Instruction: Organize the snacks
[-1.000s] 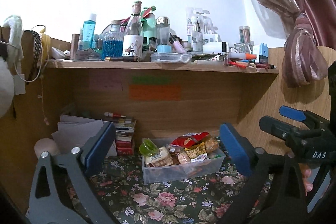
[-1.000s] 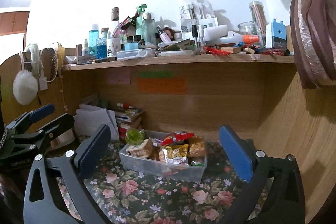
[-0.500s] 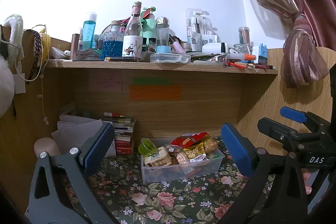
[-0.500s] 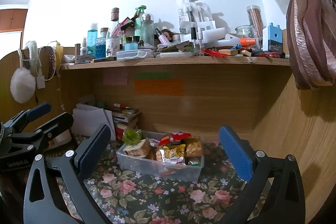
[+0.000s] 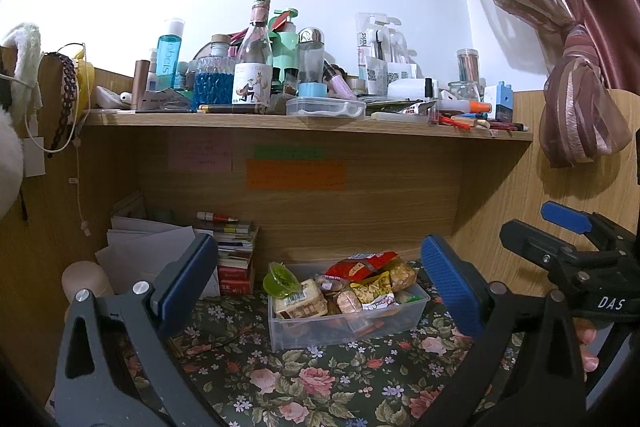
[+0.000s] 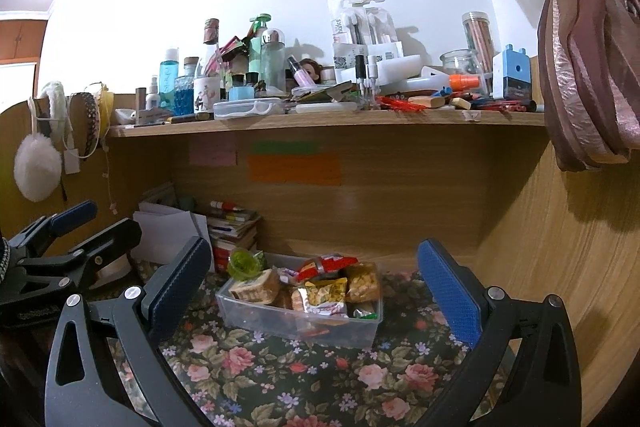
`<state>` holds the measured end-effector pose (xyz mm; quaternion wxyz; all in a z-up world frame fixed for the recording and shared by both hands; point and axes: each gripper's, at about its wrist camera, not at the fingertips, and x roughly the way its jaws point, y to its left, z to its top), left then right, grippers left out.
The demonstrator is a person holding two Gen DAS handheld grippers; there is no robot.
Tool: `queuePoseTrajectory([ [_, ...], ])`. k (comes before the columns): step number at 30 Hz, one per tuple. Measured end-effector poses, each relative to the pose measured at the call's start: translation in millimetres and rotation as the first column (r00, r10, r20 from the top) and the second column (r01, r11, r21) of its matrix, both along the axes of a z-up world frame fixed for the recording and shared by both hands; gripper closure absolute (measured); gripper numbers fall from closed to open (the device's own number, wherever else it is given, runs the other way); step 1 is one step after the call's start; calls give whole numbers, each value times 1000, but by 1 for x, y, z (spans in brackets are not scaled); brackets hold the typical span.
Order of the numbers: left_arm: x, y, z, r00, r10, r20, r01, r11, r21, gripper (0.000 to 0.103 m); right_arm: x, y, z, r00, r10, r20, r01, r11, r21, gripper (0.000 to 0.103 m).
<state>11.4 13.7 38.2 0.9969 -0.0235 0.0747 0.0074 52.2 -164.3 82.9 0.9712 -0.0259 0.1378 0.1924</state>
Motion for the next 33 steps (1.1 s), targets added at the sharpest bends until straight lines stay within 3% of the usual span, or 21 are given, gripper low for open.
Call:
queuePoseTrajectory([
  [33,8,0,-3,1000,-2,-11,2,1000,-7,0,4,0,-1,999,-39,9,40,999,-13,0],
])
